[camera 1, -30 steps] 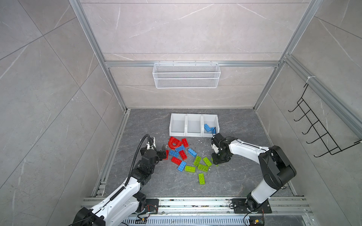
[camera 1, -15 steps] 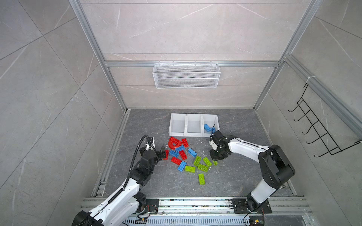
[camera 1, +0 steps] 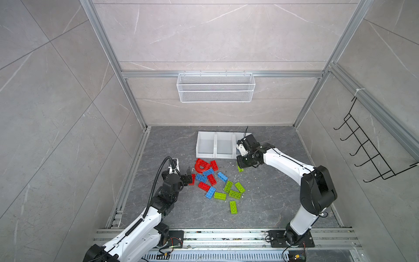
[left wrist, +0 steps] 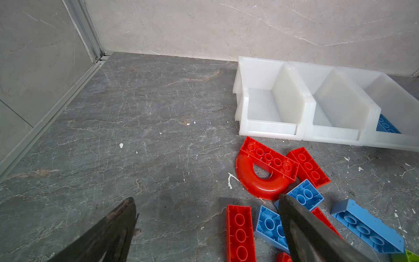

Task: Sort the legos into containers by color
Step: 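Carry the green brick into the middle compartment and release it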

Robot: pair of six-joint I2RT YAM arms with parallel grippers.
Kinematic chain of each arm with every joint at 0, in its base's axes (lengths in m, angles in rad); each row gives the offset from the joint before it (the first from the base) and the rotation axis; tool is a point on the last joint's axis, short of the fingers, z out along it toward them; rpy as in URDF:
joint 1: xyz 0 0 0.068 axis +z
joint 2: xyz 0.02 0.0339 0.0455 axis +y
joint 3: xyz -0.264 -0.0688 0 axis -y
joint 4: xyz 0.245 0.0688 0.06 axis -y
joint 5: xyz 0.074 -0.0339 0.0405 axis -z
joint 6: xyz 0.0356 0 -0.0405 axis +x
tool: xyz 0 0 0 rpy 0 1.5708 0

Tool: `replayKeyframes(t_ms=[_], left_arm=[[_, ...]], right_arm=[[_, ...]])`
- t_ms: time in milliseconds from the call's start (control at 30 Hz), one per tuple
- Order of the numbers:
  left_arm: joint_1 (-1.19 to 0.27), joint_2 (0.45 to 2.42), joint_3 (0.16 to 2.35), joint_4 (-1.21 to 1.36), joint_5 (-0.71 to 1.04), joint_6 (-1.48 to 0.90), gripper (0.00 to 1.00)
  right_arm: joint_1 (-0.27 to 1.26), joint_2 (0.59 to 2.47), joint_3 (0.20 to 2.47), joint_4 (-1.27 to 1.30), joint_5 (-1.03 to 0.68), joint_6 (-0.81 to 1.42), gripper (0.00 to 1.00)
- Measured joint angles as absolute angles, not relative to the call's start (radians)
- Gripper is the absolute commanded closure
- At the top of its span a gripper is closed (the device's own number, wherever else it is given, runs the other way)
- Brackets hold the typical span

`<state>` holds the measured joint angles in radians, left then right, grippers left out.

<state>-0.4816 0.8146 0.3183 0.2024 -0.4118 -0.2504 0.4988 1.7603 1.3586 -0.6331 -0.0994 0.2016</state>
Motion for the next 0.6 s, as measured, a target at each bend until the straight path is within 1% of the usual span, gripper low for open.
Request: replayKeyframes(t_ms=[233, 600], left_arm=[[-0.482, 0.825, 0.317, 0.204, -0.409, -0.255, 0.00], [-0.481, 0.836, 0.317, 0.205, -0.408, -0.258, 0.00]], right_arm=[[0.497, 1.900, 1.504, -0.520, -0.144, 0.217, 0.87], [0.480, 2.072, 1.637, -0.365, -0.154, 0.289, 0.88]])
